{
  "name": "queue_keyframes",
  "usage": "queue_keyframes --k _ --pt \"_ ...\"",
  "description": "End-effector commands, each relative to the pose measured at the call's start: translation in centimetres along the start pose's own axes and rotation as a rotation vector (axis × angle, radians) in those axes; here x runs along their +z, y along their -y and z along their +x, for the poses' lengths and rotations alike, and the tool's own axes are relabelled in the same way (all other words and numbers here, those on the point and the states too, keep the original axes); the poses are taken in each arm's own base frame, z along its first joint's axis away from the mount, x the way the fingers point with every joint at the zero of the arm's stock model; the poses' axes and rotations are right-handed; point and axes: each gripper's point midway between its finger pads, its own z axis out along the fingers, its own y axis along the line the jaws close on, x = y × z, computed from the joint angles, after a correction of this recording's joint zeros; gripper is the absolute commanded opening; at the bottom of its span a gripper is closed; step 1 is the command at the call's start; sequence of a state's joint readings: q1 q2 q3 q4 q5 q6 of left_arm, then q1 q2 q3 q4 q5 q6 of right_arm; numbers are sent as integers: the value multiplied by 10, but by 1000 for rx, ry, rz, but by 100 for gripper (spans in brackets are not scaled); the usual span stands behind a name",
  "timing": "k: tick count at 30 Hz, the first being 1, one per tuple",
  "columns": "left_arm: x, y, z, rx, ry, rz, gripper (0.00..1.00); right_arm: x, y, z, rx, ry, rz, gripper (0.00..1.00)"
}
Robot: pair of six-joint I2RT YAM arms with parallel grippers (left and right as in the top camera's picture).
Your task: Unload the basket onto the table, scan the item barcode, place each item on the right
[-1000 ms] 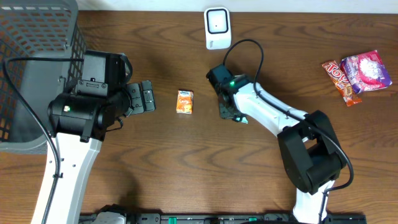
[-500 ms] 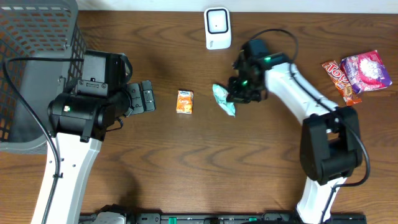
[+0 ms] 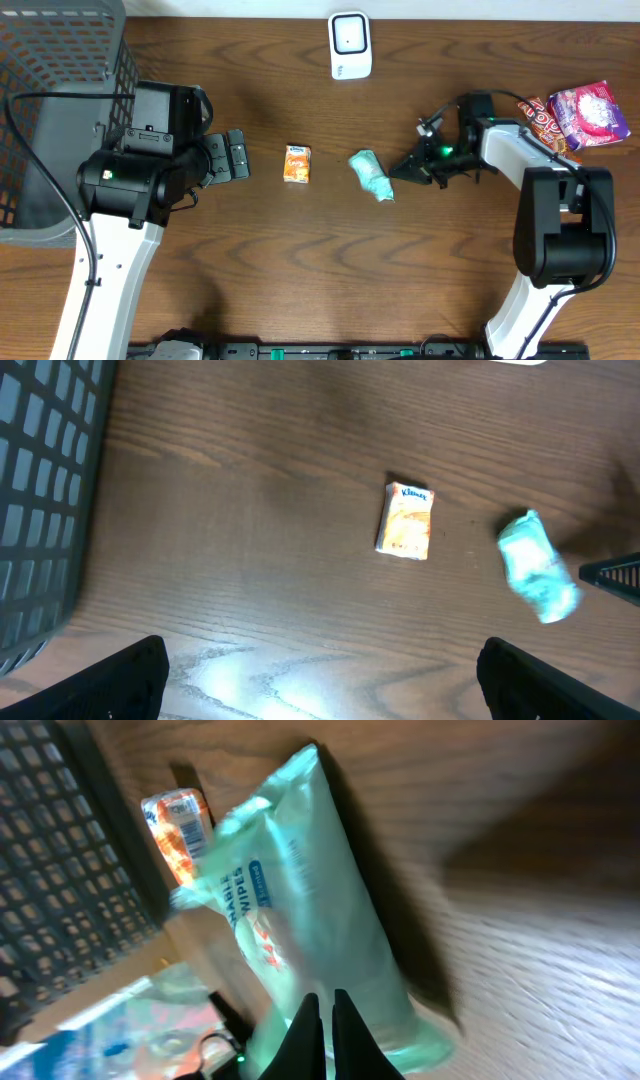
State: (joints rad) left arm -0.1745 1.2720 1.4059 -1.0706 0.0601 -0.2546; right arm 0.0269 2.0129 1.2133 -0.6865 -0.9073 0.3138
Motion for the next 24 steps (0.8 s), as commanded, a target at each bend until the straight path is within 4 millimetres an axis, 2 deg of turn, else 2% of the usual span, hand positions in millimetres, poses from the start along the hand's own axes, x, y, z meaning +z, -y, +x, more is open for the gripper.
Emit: queue_keyframes --k 1,11,18,23,24 --pt "1 -3 0 5 -1 -14 98 -10 -10 1 12 2 -77 1" --pt "1 -3 0 5 -1 -14 98 -9 -12 0 -5 4 -78 1" --pt "1 -3 0 5 -1 -14 98 -21 -36 -10 -74 35 -42 2" --pt "1 -3 0 5 -1 -14 98 -27 -40 -14 -144 84 195 20" --pt "1 -3 0 5 -1 -14 98 -25 -42 -13 -178 89 252 26"
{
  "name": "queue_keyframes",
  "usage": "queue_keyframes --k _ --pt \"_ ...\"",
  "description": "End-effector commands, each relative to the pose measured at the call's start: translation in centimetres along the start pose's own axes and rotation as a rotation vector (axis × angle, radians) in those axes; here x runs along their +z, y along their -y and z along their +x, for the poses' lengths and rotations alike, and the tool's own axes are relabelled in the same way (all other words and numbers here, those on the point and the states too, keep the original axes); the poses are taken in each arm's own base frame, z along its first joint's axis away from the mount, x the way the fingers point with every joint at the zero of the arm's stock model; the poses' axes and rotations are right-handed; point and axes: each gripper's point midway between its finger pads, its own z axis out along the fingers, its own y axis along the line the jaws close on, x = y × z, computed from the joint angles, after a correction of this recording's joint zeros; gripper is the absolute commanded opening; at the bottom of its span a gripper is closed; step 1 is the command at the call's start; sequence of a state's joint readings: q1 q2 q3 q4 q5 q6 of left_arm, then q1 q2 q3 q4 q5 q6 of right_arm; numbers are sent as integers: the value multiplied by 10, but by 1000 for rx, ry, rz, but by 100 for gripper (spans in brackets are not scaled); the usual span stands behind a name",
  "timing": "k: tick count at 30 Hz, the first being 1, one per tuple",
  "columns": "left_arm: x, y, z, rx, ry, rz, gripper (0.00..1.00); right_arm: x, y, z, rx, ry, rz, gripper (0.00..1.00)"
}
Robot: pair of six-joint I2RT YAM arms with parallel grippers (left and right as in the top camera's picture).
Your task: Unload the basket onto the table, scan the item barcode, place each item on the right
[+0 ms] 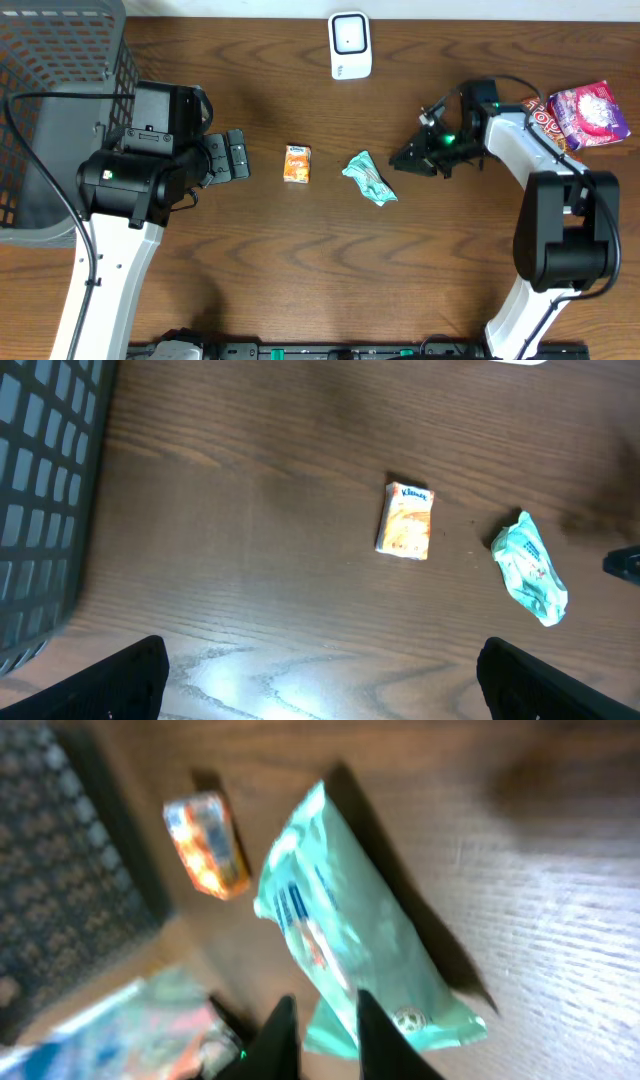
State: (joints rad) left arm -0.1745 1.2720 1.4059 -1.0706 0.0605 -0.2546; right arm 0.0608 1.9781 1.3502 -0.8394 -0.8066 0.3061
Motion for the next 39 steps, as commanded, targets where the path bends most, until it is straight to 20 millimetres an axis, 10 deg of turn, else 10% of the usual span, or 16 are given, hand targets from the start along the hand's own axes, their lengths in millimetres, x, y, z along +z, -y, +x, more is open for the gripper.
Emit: queue_keyframes --k 1,6,16,39 --pt "1 -3 0 5 -1 -15 98 -8 -16 -7 -156 76 184 30" --pt "1 -3 0 5 -1 -15 98 11 -20 0 -303 90 418 68" --pt "1 -3 0 5 -1 -15 98 30 -24 9 -525 178 794 86" --pt "1 -3 0 5 -1 -15 98 56 -1 29 -625 180 920 77"
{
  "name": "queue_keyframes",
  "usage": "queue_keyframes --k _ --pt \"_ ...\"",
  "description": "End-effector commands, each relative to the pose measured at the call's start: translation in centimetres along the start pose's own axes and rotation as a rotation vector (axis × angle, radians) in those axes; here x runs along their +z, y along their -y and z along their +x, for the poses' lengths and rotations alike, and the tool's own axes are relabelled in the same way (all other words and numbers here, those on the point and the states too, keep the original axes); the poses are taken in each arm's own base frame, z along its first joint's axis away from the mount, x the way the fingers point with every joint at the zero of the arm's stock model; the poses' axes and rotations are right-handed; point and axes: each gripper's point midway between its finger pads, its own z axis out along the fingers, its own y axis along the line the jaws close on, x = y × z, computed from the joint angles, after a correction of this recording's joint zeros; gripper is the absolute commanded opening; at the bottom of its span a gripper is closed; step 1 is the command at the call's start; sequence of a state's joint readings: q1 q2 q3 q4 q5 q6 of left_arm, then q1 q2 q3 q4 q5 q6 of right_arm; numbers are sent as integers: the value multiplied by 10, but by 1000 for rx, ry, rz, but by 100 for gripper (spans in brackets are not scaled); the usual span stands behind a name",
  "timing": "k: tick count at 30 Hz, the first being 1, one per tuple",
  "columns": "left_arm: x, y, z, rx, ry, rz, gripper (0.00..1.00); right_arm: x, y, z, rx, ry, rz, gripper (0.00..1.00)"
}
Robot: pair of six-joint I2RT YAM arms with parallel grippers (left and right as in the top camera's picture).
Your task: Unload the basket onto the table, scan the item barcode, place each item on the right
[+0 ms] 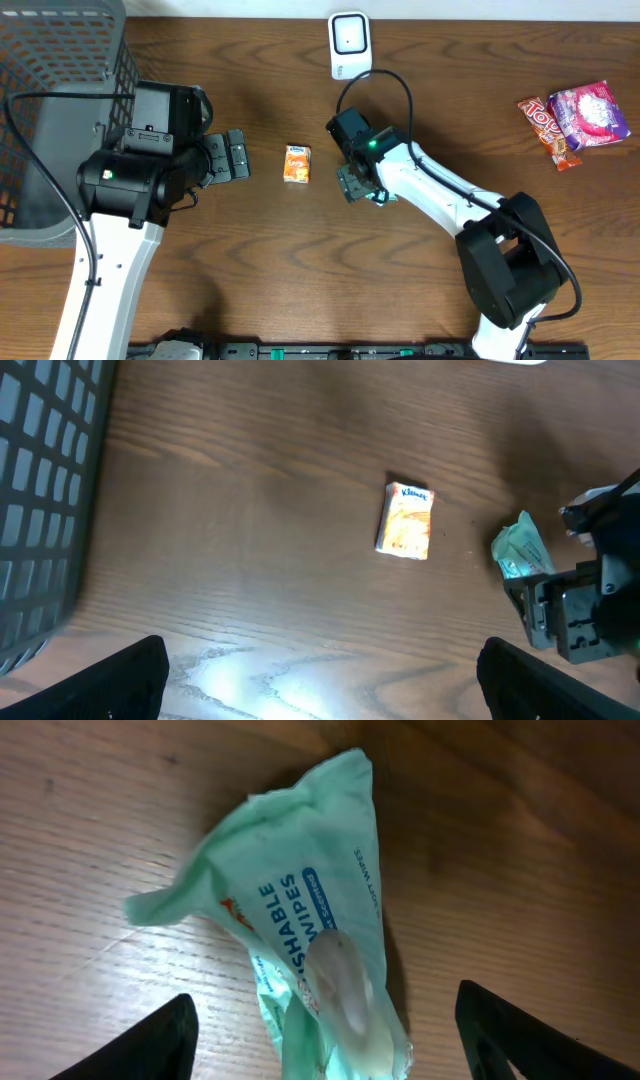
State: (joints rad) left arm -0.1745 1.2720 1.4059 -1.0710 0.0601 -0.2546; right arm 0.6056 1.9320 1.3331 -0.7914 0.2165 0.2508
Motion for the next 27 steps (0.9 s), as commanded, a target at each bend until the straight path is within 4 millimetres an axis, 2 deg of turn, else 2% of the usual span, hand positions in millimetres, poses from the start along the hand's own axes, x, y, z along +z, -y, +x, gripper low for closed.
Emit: queue_keyframes --k 1,13,19,20,21,24,26,27 --pt "1 -3 0 5 -1 -14 98 0 0 2 -11 12 10 76" --pt "1 -3 0 5 -1 -14 98 18 -1 16 8 6 7 72" --pt "1 -3 0 5 -1 -14 98 18 -13 16 93 -21 -109 43" --pt "1 -3 0 5 -1 -14 98 17 -16 15 118 -33 -163 32" --pt "1 -3 0 5 -1 -14 98 15 -18 13 140 -41 -204 27" --pt "1 -3 0 5 -1 -14 98 10 -19 6 214 -63 -332 17" --pt "1 -3 0 5 -1 -14 98 0 -16 -4 304 -91 -520 2" --pt "1 -3 0 5 -1 -14 98 -3 -13 -6 342 -100 -575 1"
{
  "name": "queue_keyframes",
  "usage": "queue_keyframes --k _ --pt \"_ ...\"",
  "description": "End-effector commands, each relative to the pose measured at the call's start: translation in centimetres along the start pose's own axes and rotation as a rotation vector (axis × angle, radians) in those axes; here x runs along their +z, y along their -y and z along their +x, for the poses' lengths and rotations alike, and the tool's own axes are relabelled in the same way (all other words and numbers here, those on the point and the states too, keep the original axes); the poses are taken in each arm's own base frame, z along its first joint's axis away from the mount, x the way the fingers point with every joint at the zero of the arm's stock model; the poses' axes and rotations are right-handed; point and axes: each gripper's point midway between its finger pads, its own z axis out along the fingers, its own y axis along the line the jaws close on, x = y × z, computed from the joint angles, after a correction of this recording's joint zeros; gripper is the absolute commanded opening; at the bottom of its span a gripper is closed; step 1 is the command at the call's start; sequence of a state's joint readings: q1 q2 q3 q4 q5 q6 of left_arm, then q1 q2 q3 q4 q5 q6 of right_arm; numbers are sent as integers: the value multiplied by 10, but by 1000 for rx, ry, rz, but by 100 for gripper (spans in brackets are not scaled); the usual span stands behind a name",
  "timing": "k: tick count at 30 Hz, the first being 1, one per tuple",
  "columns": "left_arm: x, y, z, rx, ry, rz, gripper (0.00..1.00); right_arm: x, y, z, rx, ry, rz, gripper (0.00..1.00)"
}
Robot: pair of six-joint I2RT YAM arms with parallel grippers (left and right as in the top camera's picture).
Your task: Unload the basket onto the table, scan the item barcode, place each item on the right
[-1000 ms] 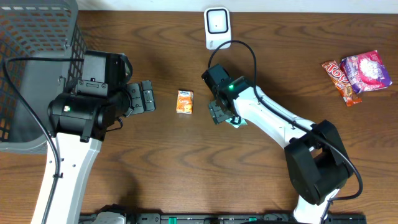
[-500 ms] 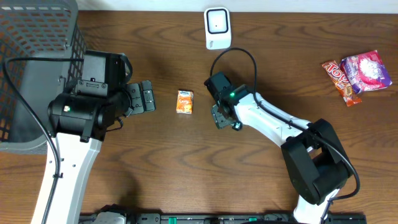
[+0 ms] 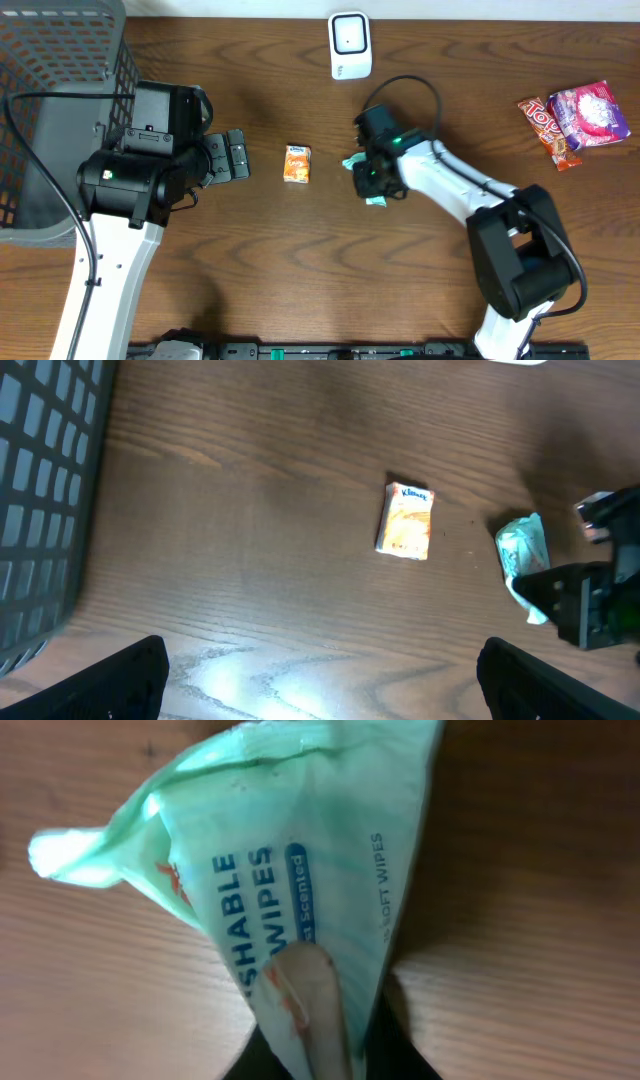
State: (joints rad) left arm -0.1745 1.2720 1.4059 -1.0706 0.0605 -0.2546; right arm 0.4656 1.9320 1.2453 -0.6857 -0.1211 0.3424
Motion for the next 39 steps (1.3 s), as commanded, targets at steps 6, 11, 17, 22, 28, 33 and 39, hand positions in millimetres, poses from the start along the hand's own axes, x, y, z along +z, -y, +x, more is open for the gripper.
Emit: queue_keyframes --k 6,11,17,22,28,33,39 --pt "1 -3 0 5 -1 -15 98 -50 -2 -27 253 -58 -562 1" --pt "1 -3 0 5 -1 -15 98 -70 18 -38 339 -40 -708 1" --pt "1 -3 0 5 -1 -15 98 -91 20 -41 350 -30 -866 1" --pt "1 -3 0 5 -1 -15 98 -107 9 -41 331 -41 -983 1" --pt "1 -3 0 5 -1 -15 98 -115 3 -41 323 -51 -1038 1" --pt "1 -3 0 5 -1 -15 98 -120 0 -40 319 -55 -1068 1" --pt "1 -3 0 5 -1 -15 98 -121 0 -40 312 -52 -1075 1"
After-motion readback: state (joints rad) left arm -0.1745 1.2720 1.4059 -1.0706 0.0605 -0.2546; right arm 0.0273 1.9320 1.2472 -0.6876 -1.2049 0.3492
